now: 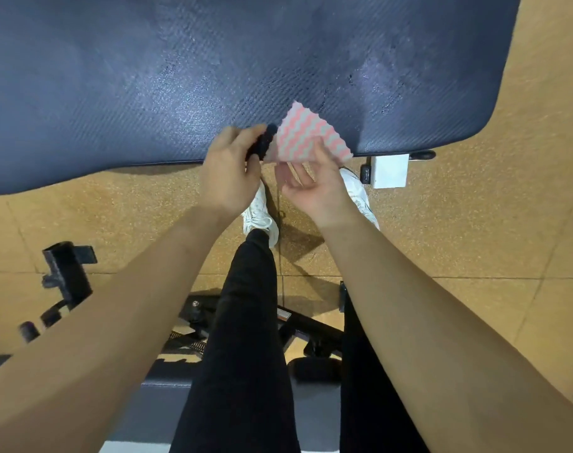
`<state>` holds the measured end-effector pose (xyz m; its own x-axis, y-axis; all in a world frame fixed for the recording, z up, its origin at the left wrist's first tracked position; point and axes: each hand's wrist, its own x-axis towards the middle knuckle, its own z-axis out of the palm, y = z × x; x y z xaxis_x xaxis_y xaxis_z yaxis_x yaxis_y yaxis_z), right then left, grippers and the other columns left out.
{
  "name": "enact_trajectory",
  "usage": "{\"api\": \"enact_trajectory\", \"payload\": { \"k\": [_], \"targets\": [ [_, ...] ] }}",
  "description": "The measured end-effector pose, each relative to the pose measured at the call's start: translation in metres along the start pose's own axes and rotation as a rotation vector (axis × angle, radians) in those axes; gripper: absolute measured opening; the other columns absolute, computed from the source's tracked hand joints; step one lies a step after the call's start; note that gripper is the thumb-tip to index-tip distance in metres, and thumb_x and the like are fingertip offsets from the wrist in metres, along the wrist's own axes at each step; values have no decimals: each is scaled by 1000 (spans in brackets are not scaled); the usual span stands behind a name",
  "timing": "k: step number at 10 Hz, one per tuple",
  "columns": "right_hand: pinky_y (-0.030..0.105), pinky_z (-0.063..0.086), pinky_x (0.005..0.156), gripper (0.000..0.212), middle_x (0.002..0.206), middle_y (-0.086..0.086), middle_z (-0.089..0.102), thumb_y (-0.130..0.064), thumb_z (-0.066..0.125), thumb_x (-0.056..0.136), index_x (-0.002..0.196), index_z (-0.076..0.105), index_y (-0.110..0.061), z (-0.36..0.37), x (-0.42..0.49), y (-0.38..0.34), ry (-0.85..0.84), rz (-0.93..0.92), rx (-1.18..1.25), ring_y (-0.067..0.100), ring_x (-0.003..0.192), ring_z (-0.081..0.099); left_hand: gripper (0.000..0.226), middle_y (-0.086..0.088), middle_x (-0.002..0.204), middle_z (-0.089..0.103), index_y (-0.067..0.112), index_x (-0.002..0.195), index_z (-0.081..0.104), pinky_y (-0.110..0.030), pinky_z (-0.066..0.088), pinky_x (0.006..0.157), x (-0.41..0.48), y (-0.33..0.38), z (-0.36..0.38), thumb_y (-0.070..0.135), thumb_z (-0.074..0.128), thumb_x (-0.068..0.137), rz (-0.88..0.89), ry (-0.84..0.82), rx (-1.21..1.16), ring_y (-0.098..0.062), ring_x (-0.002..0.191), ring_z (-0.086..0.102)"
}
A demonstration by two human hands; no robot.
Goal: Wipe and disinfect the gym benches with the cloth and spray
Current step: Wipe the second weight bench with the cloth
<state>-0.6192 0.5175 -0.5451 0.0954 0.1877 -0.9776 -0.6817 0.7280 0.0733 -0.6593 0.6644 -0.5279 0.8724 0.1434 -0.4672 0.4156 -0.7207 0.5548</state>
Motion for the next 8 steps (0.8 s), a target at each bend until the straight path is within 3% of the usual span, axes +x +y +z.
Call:
{"api": "enact_trajectory", "payload": {
  "k": [1,2,3,4,5,6,7,8],
  "targets": [
    [46,51,104,50,116,12,64,-35,73,93,135,56,-14,-5,-3,-14,18,-21,51,29,108,60,63,-13,152,47,18,153,48,-48,42,112,4,1,-3,8,59,92,48,-43,181,-38,133,44],
    [49,51,104,37,116,14,64,-34,75,91,118,60,-14,-5,-7,-31,75,-28,73,34,117,58,71,-15,165,29,24,158,41,-55,40,114,3,8,2,13,63,91,54,-132,319,-44,144,30],
    [47,49,107,28,111,12,64,-34,73,92,102,59,-11,-9,-13,-51,118,-46,100,31,124,56,74,-15,171,12,28,160,35,-57,44,106,-2,24,11,18,64,93,-29,-177,362,-46,151,16],
    [44,48,109,29,123,10,64,-34,73,93,101,58,-11,-17,-17,-77,186,-112,42,27,124,59,75,-13,173,2,31,162,31,-59,41,112,-3,38,18,23,63,95,-119,-186,343,-44,156,5],
    [41,52,103,37,130,8,63,-32,71,94,123,58,-12,-28,-16,-107,263,-236,73,26,124,61,75,-11,174,-3,31,162,28,-57,35,118,-1,46,23,28,64,96,-186,-188,322,-41,158,-3],
    [33,56,86,53,136,5,58,-29,71,93,141,50,-20,-39,-9,-141,249,-267,321,23,111,63,76,-15,173,-1,25,161,32,-58,30,121,-1,50,30,28,67,94,-197,-145,303,-44,158,-3],
    [29,52,82,44,120,-2,62,-28,77,88,127,56,-28,-42,-5,-169,401,-432,208,14,101,64,74,-17,173,2,20,160,36,-55,19,125,0,52,37,27,69,93,-226,-115,287,-46,158,-2],
    [21,57,63,45,102,-4,67,-26,73,93,133,56,-14,-50,-16,-190,350,-612,-275,5,76,70,75,-17,173,3,18,159,38,-57,20,125,0,52,42,28,70,93,-232,-85,258,-45,158,-1]
  ]
}}
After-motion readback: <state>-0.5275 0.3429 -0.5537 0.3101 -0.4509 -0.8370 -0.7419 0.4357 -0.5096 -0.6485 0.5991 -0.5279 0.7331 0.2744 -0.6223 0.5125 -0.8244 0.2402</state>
